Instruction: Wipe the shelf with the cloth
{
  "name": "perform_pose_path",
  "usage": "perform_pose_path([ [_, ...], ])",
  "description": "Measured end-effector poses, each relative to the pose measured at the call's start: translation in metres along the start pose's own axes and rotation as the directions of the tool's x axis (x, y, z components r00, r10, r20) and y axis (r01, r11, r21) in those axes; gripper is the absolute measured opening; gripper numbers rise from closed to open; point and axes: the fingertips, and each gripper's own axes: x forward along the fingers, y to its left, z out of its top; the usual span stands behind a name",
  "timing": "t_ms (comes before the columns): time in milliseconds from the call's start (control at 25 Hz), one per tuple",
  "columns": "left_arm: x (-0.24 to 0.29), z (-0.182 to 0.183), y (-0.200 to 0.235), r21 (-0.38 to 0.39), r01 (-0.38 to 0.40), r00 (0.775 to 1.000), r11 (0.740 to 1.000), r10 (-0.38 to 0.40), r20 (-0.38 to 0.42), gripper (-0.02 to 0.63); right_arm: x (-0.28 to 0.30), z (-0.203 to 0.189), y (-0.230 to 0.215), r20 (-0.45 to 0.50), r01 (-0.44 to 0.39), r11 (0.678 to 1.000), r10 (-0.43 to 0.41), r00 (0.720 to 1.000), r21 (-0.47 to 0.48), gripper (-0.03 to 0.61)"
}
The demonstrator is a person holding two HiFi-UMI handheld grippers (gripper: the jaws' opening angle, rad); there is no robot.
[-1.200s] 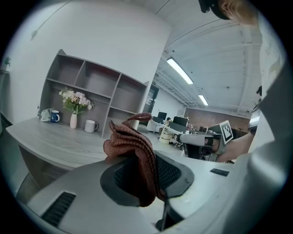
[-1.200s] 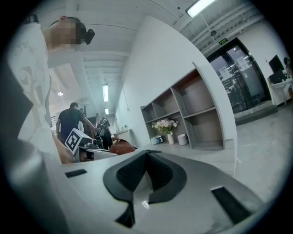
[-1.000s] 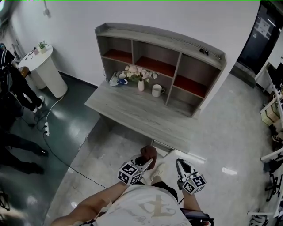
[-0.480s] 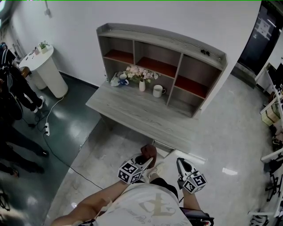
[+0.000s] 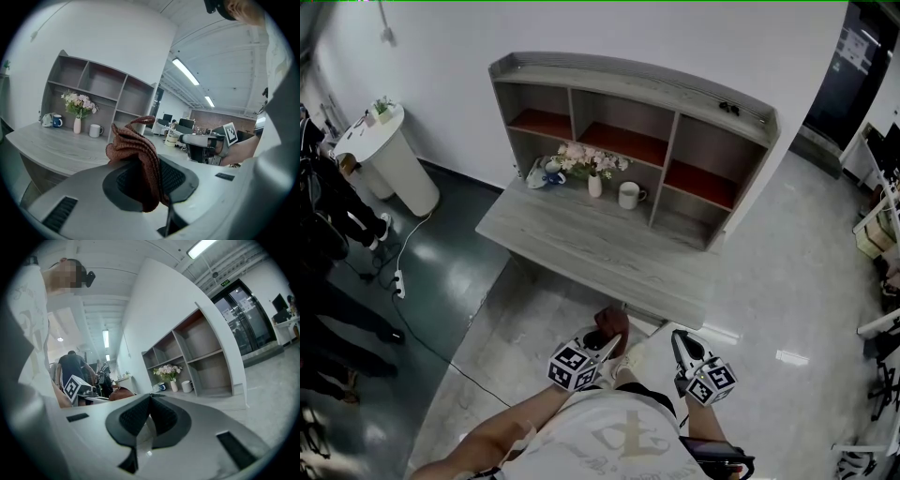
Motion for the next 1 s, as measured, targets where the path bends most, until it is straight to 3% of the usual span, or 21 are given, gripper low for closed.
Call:
perform_pose_path([
  [1000,0.114,0.066,0.062,0.035,0.039,0.999,0.999,-0.038,-0.034,0.086,0.073,0.048,-0.113,0.018,0.035,0.999,-0.035,0.999,0.019,0.005],
])
